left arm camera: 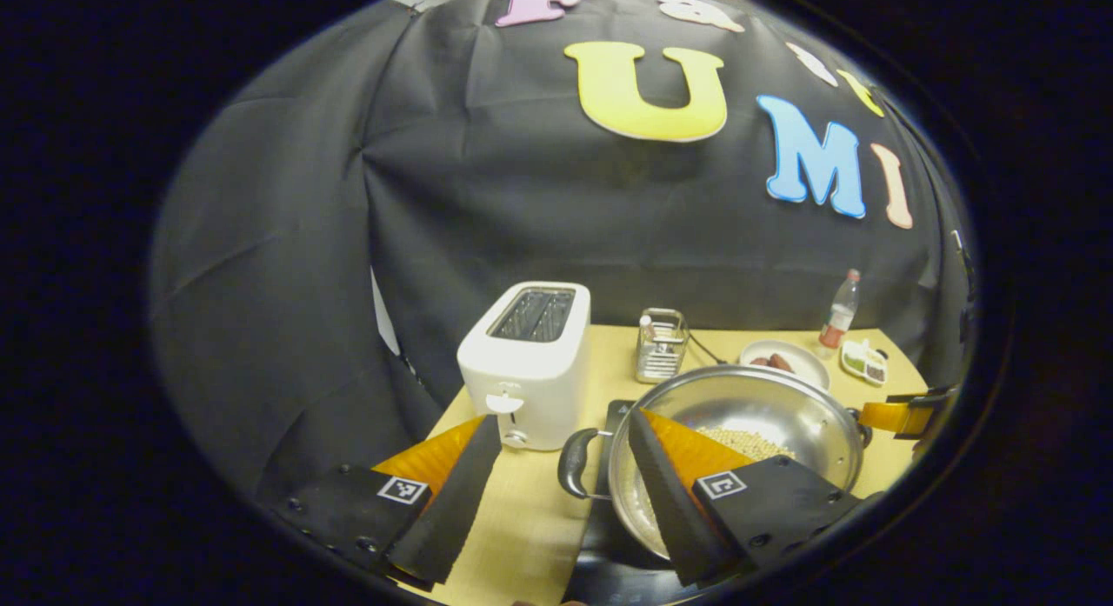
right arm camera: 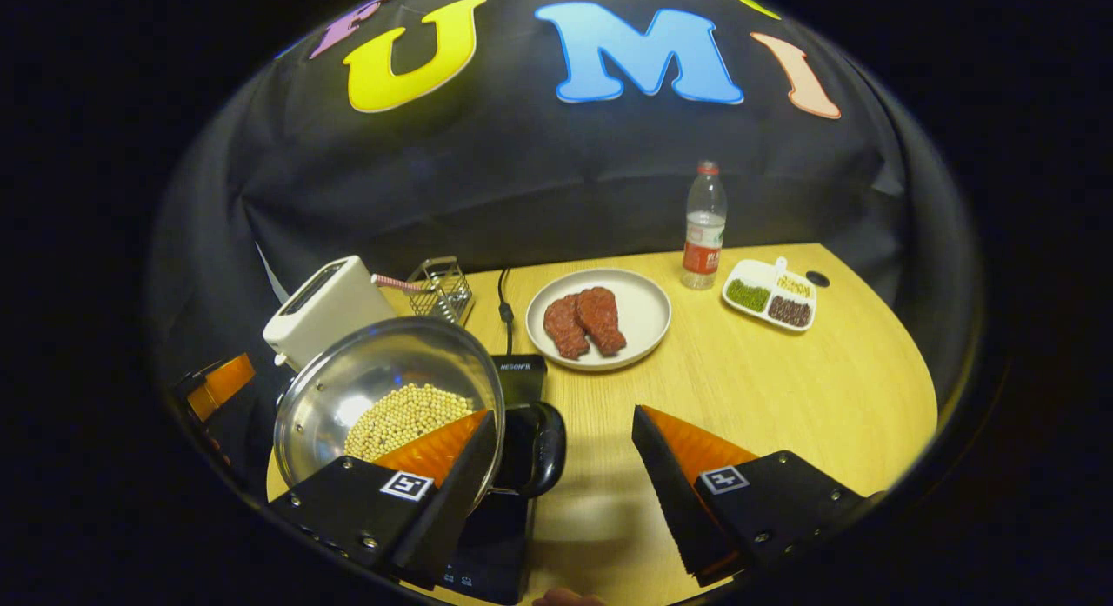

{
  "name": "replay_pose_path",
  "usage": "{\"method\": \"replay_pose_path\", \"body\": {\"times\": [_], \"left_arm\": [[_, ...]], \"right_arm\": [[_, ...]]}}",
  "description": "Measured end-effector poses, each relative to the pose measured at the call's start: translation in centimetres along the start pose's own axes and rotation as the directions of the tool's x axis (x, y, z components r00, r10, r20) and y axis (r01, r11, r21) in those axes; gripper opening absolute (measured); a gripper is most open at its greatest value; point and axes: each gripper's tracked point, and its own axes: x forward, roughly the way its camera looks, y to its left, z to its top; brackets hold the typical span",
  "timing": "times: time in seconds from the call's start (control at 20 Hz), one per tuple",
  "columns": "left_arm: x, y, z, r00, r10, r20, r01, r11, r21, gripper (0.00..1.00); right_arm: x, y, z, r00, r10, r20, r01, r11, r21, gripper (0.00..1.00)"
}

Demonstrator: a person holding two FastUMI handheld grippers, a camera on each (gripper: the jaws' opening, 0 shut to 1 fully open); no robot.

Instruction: First push the handle of the pot to place it horizontally, then grasp the pot with both hands and set it on the induction cooktop.

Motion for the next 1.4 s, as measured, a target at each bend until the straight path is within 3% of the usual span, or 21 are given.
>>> {"method": "replay_pose_path", "body": {"times": [0.25, 0.3, 0.35, 0.45, 0.5, 0.55, 0.65, 0.7, 0.75, 0.9, 1.05, 1.4], "left_arm": [[-6.1, -7.6, 6.3, 0.99, -0.041, 0.136, 0.044, 0.999, -0.014, 0.96], [-7.2, -9.6, 7.3, 0.985, -0.053, 0.163, 0.057, 0.998, -0.014, 1.0], [-8.3, -11.6, 8.5, 0.981, -0.069, 0.183, 0.073, 0.997, -0.015, 0.92], [-10.5, -15.5, 10.5, 0.969, -0.089, 0.23, 0.093, 0.996, -0.007, 1.0], [-11.4, -17.2, 11.2, 0.965, -0.093, 0.245, 0.097, 0.995, -0.004, 0.92], [-12.5, -18.9, 11.9, 0.962, -0.102, 0.252, 0.106, 0.994, -0.005, 0.96], [-14.6, -22.1, 13.4, 0.95, -0.134, 0.282, 0.143, 0.99, -0.01, 0.92], [-15.7, -23.5, 14.3, 0.944, -0.149, 0.296, 0.158, 0.987, -0.005, 0.96], [-16.8, -24.5, 15.2, 0.937, -0.157, 0.312, 0.163, 0.987, 0.006, 0.92], [-20.4, -27.3, 18.1, 0.908, -0.17, 0.383, 0.174, 0.984, 0.024, 1.0], [-23.6, -29.5, 20.7, 0.883, -0.173, 0.437, 0.178, 0.984, 0.028, 1.0], [-25.1, -31.4, 20.2, 0.879, -0.192, 0.437, 0.19, 0.98, 0.049, 1.0]], "right_arm": [[-5.7, -4.0, 6.6, 0.986, 0.01, 0.164, -0.004, 0.999, -0.04, 0.97], [-7.1, -5.0, 8.1, 0.98, 0.005, 0.198, 0.004, 0.999, -0.045, 0.97], [-8.5, -6.1, 9.5, 0.973, -0.004, 0.233, 0.017, 0.999, -0.05, 0.97], [-11.2, -8.0, 11.9, 0.957, -0.005, 0.29, 0.021, 0.998, -0.053, 0.97], [-12.6, -8.8, 12.7, 0.951, -0.003, 0.31, 0.021, 0.998, -0.055, 0.97], [-13.9, -9.9, 13.4, 0.945, -0.004, 0.326, 0.024, 0.998, -0.058, 0.97], [-16.4, -12.2, 14.8, 0.931, -0.019, 0.364, 0.042, 0.998, -0.056, 0.97], [-17.5, -13.2, 15.4, 0.924, -0.029, 0.381, 0.051, 0.997, -0.05, 0.96], [-18.6, -14.3, 15.9, 0.919, -0.04, 0.393, 0.061, 0.997, -0.041, 0.97], [-21.0, -16.8, 17.3, 0.905, -0.066, 0.42, 0.077, 0.997, -0.011, 0.97], [-22.7, -18.4, 18.5, 0.898, -0.064, 0.436, 0.069, 0.998, 0.006, 0.97], [-27.0, -20.3, 21.6, 0.854, -0.105, 0.51, 0.111, 0.994, 0.019, 0.96]]}}
